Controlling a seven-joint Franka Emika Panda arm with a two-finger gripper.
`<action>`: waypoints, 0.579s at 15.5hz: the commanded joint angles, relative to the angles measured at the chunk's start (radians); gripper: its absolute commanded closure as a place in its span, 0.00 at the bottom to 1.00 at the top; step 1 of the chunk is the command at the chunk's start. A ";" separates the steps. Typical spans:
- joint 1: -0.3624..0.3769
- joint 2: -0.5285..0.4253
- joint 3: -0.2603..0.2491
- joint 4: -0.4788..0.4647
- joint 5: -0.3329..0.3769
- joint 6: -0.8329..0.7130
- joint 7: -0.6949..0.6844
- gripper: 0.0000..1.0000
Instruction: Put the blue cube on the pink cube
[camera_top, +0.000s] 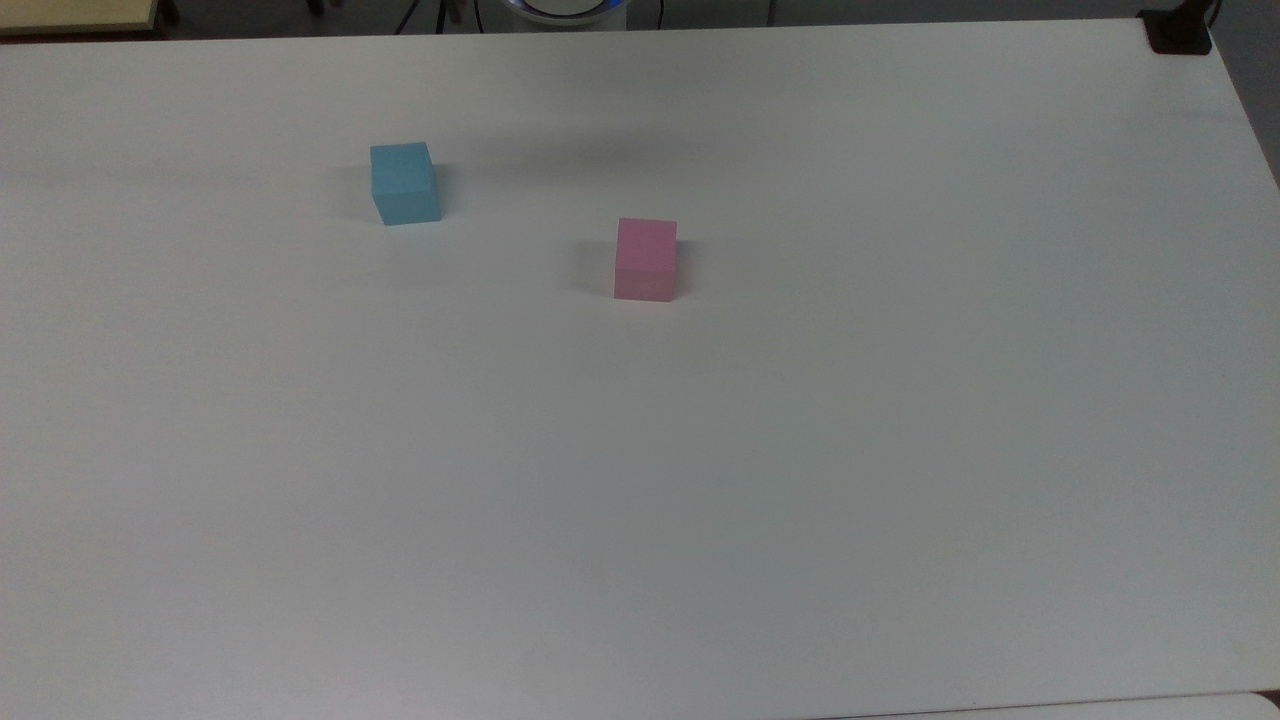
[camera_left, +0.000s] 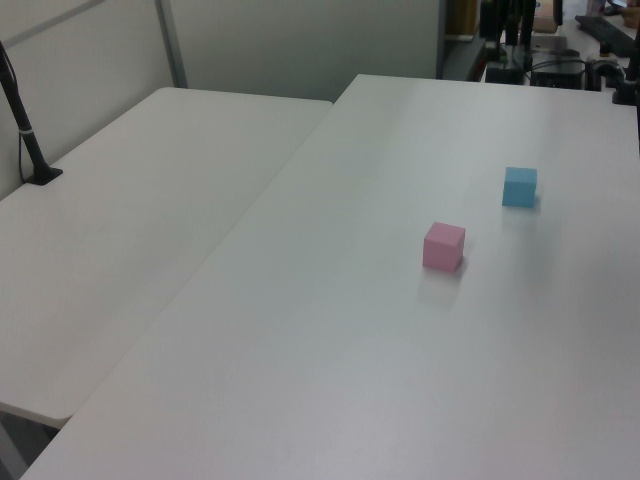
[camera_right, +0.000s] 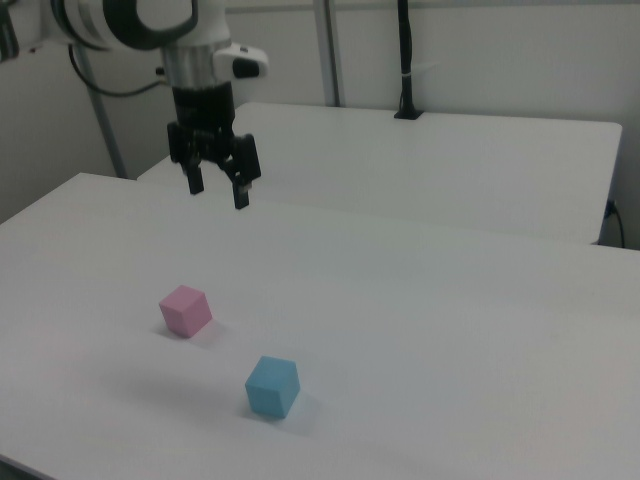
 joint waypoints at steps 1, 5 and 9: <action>0.087 -0.017 -0.015 -0.207 -0.053 0.172 -0.049 0.00; 0.090 -0.007 -0.031 -0.311 -0.070 0.257 -0.173 0.00; 0.090 0.007 -0.087 -0.420 -0.119 0.341 -0.276 0.00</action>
